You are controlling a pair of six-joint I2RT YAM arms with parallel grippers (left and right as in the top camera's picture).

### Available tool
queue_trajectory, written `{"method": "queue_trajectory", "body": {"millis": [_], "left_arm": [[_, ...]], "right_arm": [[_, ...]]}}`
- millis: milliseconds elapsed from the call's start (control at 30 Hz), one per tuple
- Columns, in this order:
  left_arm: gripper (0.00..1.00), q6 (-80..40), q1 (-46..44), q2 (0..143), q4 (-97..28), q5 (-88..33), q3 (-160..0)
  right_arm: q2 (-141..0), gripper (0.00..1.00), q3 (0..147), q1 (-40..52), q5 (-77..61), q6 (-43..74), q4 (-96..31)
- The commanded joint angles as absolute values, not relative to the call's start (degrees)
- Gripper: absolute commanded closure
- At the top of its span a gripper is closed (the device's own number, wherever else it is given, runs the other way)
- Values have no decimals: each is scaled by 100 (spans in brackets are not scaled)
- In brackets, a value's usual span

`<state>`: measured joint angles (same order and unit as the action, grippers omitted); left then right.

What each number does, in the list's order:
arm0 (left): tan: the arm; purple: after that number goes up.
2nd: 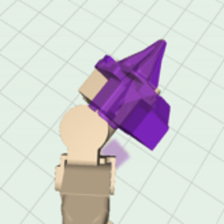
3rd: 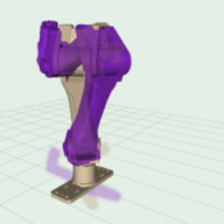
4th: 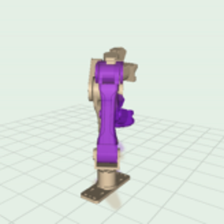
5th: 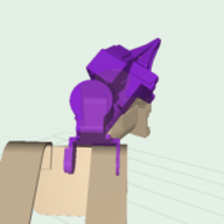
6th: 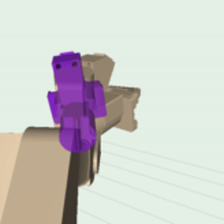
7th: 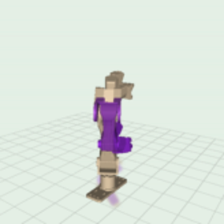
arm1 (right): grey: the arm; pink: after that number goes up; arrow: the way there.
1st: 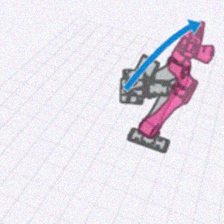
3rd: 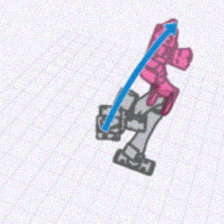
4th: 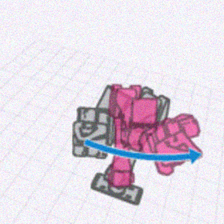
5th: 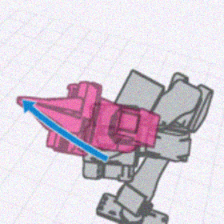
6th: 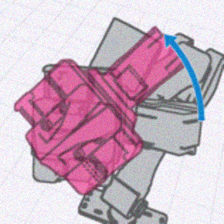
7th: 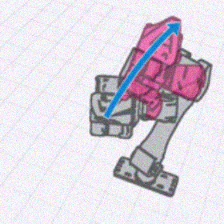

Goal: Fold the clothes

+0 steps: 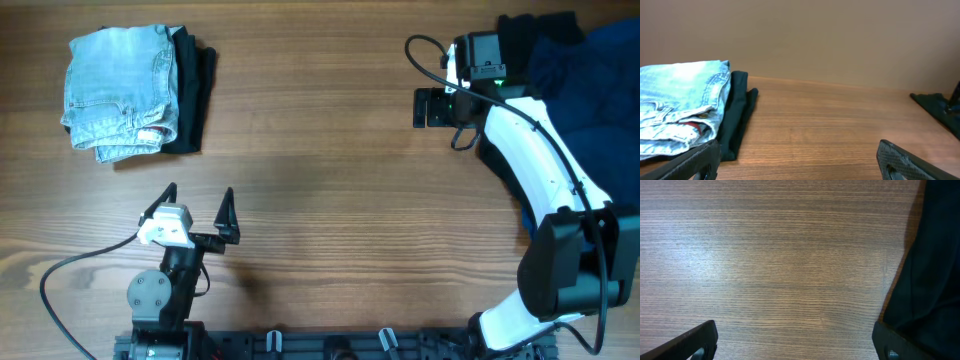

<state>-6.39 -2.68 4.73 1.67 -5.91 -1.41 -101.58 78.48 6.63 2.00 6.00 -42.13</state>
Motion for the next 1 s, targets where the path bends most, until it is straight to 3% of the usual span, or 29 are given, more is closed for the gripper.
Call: {"method": "queue_trajectory", "body": {"millis": [0, 300, 967], "left_arm": [[0, -690, -123, 235, 161, -462, -34], [0, -692, 183, 12, -419, -462, -34], [0, -692, 174, 16, -397, -523, -34]], "right_arm": [[-10256, 0, 7907, 676, 281, 602, -4202], [-10256, 0, 7907, 679, 281, 602, -4202], [-10256, 0, 7907, 676, 281, 600, -4202]]}}
